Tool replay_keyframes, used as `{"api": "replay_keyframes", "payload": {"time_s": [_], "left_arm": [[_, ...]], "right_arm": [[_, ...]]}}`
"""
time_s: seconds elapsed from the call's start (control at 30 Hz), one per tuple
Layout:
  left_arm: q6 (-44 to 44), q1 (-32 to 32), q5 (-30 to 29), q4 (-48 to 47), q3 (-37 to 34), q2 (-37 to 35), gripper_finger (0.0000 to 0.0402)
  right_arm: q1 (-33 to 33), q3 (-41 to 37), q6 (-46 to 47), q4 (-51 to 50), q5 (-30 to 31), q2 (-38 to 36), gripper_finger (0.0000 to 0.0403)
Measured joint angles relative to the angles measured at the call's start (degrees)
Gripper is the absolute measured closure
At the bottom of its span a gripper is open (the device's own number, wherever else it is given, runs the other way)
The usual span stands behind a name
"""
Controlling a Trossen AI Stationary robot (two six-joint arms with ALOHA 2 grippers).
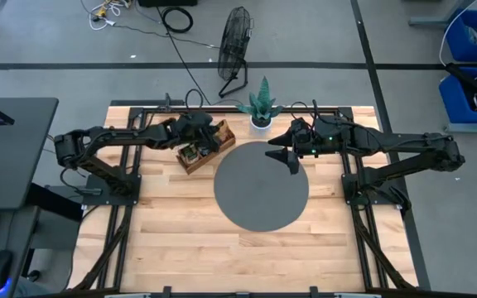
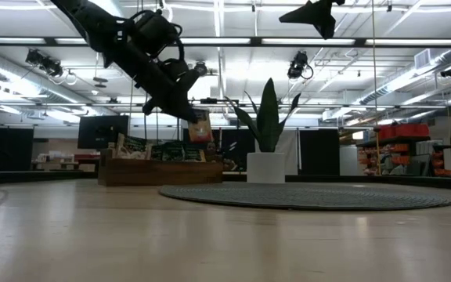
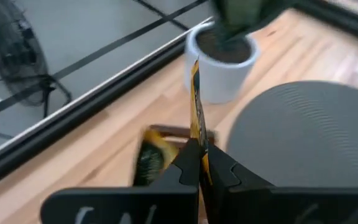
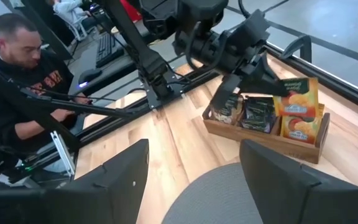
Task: Pick & Place Tea
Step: Put the orange tea bag into the right section of the wooden organizer
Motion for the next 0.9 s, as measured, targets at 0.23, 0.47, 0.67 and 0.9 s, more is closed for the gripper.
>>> {"api": "replay_keyframes", "payload": {"time_s": [0.23, 0.47, 0.67, 0.9], "left_arm": [[2.3, 1.9, 1.6, -0.7, 0.0, 0.0, 0.04], [3.1, 1.7, 1.8, -0.3, 0.0, 1.2, 0.04], [4.3, 1.7, 1.8, -0.6, 0.0, 1.4, 0.04], [5.7, 1.8, 2.8, -0.7, 0.0, 2.0, 0.04]], "right_arm": [[0.0, 0.0, 0.2, 0.2, 1.5, 0.0, 0.0144], [0.0, 0.0, 0.2, 0.4, 3.0, 0.0, 0.0144], [0.0, 0.0, 0.2, 0.4, 3.0, 0.0, 0.0144], [0.0, 0.0, 0.2, 0.4, 3.0, 0.0, 0.0144]]}}
